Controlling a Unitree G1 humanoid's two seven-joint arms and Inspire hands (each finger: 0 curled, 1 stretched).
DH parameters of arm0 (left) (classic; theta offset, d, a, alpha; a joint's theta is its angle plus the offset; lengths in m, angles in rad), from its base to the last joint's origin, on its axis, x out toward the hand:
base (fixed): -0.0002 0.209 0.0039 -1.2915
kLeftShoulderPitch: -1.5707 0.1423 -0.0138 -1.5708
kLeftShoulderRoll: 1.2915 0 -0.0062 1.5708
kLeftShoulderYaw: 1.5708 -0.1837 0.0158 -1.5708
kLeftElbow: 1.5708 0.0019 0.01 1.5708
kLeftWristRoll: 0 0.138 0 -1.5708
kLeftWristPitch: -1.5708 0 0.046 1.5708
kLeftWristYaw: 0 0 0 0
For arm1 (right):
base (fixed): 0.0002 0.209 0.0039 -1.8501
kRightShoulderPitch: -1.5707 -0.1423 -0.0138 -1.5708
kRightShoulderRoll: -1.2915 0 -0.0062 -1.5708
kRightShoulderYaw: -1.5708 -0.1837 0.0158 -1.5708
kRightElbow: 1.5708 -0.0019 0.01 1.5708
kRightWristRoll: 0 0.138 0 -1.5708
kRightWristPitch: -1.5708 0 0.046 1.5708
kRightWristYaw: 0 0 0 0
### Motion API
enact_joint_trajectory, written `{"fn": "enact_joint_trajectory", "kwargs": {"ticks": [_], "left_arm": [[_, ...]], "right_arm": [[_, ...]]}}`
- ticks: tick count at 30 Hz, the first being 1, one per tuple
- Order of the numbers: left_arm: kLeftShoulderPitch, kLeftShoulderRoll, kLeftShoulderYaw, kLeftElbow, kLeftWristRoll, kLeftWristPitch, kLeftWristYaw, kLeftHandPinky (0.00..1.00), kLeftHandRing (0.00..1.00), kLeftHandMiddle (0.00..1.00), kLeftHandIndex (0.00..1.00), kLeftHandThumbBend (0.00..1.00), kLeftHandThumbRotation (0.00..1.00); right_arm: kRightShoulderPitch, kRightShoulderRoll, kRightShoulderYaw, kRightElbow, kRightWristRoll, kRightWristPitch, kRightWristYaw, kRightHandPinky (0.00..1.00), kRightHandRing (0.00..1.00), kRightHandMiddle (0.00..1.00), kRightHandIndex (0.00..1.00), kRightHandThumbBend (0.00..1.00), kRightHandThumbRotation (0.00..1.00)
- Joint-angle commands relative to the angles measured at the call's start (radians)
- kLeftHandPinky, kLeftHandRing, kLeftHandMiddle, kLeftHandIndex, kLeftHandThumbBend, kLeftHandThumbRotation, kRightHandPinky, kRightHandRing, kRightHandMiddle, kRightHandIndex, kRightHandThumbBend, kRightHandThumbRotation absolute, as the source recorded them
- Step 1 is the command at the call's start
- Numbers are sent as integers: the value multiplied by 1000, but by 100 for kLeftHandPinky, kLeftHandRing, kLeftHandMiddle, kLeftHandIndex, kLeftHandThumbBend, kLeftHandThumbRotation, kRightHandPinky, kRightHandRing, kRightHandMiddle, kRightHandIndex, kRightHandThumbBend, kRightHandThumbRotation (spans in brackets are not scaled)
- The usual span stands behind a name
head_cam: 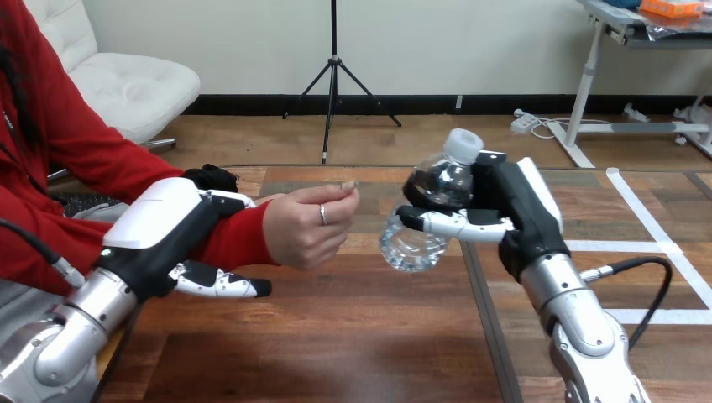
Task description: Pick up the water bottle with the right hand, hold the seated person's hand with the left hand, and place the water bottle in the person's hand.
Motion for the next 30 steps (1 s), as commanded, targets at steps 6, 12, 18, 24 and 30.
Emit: {"fn": "enact_joint_trajectory", "kwargs": {"ticks": [6,12,18,24,30], "left_arm": [[-4,-48,6,-65,-4,-14,-26,40,46,52,54,77,25],[-3,-48,12,-70,-4,-16,-37,40,47,53,55,77,25],[-2,-52,16,-72,-12,-19,-56,40,46,52,54,77,23],[0,-56,17,-81,-20,-17,-76,39,45,51,53,75,20],[2,-63,17,-90,-24,-19,-78,35,42,49,50,74,17]], "right_arm": [[-77,-5,-6,-35,3,-23,-13,24,28,40,40,82,0],[-74,-5,-9,-37,11,-24,-4,24,28,39,41,82,0],[-71,-7,-7,-42,10,-26,-3,23,28,39,41,82,0],[-72,-7,-6,-42,10,-33,0,24,28,39,41,82,0],[-71,-5,-6,-50,10,-31,1,24,28,39,41,82,0]]}}
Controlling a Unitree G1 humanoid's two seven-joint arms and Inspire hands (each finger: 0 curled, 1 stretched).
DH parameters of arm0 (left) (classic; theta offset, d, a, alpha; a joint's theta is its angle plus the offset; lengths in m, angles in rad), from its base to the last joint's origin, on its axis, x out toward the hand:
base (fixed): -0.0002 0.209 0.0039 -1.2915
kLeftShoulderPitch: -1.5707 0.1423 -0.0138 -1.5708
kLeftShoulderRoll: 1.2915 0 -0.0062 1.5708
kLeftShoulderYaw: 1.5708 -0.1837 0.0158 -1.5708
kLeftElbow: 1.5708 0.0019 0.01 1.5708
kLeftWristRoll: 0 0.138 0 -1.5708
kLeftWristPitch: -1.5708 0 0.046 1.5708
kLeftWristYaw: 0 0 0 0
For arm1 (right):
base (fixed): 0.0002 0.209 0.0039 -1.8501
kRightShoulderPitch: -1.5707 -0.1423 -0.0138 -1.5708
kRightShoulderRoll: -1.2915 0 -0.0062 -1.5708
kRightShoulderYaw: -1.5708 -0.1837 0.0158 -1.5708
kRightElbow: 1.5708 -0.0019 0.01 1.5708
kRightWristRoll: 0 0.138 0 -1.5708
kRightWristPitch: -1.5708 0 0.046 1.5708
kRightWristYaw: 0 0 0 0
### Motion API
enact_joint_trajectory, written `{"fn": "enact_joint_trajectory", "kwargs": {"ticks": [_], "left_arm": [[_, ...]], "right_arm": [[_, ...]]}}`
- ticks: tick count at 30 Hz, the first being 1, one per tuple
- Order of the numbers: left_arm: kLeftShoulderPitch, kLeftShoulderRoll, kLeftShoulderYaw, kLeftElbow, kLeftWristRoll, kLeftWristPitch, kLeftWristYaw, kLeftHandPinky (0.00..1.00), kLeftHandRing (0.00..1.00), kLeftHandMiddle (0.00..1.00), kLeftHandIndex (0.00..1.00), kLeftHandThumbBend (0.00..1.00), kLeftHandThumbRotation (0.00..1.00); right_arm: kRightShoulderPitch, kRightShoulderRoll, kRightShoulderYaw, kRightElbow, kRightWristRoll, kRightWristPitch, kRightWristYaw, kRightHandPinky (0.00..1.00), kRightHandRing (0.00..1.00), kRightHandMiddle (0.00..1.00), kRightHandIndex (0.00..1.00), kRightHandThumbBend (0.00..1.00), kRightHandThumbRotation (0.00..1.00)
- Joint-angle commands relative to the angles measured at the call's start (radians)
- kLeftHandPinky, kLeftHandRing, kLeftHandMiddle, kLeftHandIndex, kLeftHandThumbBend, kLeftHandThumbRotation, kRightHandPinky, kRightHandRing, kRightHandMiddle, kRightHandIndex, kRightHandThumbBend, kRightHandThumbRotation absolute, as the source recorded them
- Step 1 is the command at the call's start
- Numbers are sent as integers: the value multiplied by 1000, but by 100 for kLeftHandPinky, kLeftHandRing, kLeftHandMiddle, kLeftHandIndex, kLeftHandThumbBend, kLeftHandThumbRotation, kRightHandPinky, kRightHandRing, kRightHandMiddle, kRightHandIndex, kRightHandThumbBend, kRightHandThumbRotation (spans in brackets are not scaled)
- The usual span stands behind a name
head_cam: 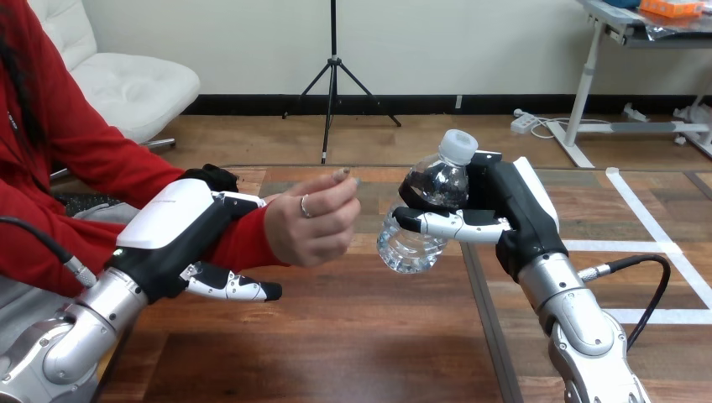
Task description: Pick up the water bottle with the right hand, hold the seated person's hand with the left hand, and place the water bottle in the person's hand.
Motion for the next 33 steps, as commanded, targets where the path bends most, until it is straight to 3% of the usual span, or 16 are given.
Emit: {"fn": "enact_joint_trajectory", "kwargs": {"ticks": [1,33], "left_arm": [[-7,-49,-3,-53,-3,-17,-14,35,41,48,50,73,17],[13,-98,16,-126,-17,2,-75,36,42,48,49,69,11]], "right_arm": [[-71,-1,-8,-51,15,-30,-3,24,28,39,41,82,0],[-103,10,4,-25,16,-56,16,24,29,40,41,82,0]]}}
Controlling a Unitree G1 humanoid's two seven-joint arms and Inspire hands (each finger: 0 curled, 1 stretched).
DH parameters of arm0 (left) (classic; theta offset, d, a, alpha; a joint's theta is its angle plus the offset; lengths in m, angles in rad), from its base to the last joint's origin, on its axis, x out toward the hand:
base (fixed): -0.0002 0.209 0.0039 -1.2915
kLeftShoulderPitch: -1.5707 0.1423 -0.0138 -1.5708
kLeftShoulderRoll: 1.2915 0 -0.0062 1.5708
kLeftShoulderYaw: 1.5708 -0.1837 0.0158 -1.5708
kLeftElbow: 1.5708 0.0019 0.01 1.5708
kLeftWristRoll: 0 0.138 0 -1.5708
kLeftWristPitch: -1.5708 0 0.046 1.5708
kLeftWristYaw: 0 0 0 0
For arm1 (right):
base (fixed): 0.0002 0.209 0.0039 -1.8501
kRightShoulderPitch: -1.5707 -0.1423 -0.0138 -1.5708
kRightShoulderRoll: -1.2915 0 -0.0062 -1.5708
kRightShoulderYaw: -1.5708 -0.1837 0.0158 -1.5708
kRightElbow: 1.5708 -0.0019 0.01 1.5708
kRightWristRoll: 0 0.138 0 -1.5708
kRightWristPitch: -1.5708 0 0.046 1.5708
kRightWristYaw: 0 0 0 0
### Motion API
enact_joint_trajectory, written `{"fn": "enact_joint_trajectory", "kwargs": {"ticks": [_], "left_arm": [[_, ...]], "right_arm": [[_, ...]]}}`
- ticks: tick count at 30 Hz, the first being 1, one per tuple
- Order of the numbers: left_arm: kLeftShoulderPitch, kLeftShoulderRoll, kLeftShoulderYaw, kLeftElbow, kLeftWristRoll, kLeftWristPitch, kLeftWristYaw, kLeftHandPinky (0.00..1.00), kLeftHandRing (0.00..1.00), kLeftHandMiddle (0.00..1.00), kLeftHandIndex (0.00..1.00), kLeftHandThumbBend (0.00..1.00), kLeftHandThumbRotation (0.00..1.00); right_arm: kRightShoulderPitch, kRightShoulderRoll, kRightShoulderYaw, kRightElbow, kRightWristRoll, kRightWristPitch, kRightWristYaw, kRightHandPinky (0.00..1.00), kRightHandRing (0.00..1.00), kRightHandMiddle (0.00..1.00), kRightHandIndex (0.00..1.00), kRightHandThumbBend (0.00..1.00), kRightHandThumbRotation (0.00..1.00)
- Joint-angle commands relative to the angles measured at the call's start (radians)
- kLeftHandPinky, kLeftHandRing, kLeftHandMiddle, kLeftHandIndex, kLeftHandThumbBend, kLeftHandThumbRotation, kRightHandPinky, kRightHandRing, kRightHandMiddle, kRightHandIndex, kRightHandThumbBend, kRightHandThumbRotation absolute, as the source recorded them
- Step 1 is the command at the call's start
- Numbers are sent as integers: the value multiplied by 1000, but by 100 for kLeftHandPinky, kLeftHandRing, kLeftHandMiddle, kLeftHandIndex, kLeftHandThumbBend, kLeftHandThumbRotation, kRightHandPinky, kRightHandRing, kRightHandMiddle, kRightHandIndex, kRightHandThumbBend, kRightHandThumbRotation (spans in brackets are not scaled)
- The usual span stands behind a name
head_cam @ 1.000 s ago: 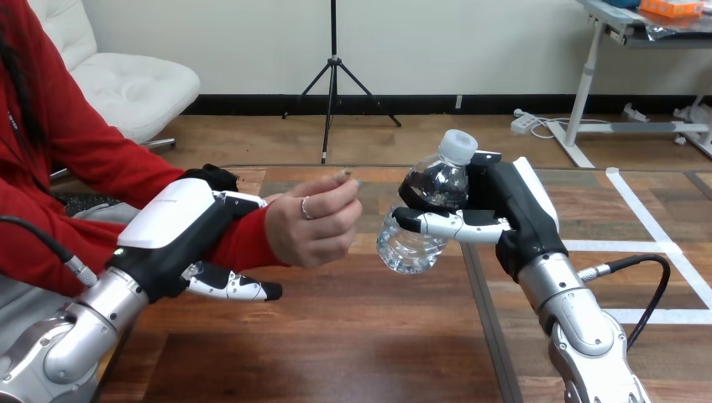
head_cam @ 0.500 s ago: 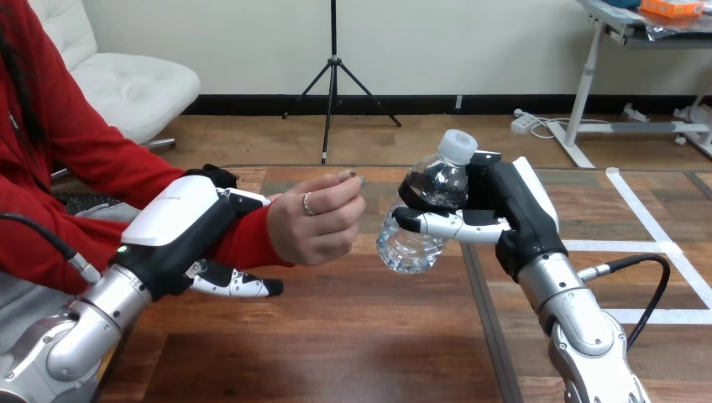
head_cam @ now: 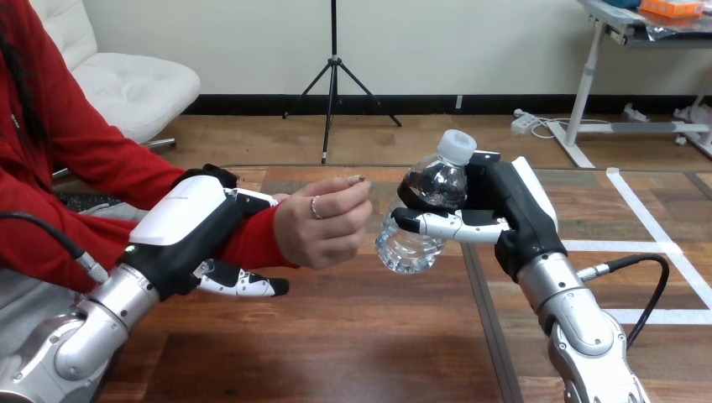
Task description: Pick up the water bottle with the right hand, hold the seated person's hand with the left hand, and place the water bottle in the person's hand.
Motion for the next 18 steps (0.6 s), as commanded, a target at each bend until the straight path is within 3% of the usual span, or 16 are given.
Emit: {"fn": "enact_joint_trajectory", "kwargs": {"ticks": [1,18], "left_arm": [[-3,-70,-19,-72,-4,-15,-17,36,42,48,49,69,10],[9,-93,-14,-96,-22,-6,-46,32,39,47,48,67,7]], "right_arm": [[-104,10,3,-21,17,-58,10,24,29,40,41,81,0],[-124,30,16,-29,11,-52,15,24,29,39,41,82,0]]}}
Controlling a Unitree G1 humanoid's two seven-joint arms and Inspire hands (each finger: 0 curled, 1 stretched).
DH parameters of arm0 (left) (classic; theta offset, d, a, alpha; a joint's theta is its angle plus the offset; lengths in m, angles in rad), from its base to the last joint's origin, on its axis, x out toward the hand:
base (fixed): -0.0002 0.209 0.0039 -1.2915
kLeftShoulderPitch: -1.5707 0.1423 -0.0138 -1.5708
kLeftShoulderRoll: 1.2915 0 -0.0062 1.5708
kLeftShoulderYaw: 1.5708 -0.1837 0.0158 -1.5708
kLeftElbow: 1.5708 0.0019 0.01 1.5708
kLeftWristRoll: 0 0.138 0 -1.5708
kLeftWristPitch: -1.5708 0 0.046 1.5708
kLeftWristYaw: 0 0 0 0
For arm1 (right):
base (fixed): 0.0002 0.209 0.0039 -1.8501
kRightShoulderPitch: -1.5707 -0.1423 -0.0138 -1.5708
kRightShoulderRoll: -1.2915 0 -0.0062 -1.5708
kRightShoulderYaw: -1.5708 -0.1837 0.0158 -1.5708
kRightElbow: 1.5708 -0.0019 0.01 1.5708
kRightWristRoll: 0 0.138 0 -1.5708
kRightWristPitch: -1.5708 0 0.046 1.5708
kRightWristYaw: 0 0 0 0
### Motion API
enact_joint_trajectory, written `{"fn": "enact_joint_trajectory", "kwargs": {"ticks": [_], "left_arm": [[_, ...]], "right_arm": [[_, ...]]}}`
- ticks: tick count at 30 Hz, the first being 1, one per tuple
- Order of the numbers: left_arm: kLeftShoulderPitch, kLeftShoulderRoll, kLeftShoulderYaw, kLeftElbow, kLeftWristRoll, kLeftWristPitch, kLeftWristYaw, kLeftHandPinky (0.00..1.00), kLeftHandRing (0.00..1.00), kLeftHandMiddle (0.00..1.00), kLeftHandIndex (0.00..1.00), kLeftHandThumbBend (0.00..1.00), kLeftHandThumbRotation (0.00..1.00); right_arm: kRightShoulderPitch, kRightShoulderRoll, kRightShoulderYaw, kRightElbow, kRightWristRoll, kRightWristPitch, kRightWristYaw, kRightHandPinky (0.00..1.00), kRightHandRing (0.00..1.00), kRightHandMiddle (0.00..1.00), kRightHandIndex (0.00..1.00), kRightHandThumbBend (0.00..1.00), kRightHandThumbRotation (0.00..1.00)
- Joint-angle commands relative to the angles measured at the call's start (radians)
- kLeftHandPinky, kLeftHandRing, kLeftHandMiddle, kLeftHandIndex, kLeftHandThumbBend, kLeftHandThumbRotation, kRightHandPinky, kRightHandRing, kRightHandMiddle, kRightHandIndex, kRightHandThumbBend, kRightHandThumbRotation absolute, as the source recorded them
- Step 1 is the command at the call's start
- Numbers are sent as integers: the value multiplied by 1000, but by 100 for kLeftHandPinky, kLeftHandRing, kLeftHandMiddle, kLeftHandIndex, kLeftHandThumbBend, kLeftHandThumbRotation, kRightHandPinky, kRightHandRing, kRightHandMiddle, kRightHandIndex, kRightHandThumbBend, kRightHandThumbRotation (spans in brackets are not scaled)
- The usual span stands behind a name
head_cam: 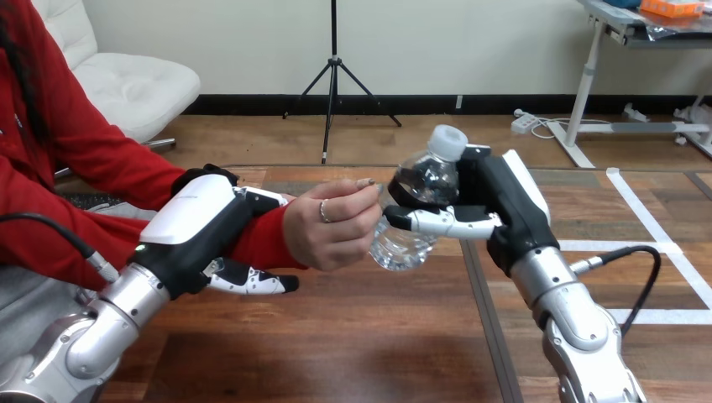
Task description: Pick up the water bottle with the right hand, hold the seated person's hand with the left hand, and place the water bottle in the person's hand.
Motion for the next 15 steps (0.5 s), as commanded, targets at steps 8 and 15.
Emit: {"fn": "enact_joint_trajectory", "kwargs": {"ticks": [8,15], "left_arm": [[10,-68,-18,-92,-12,-7,-39,32,39,47,48,67,6],[17,-73,-11,-108,-18,3,-53,32,39,47,48,68,6]], "right_arm": [[-114,28,18,-32,-2,-25,-9,24,29,39,41,82,0],[-119,39,28,-40,-11,-20,-10,24,29,39,41,82,0]]}}
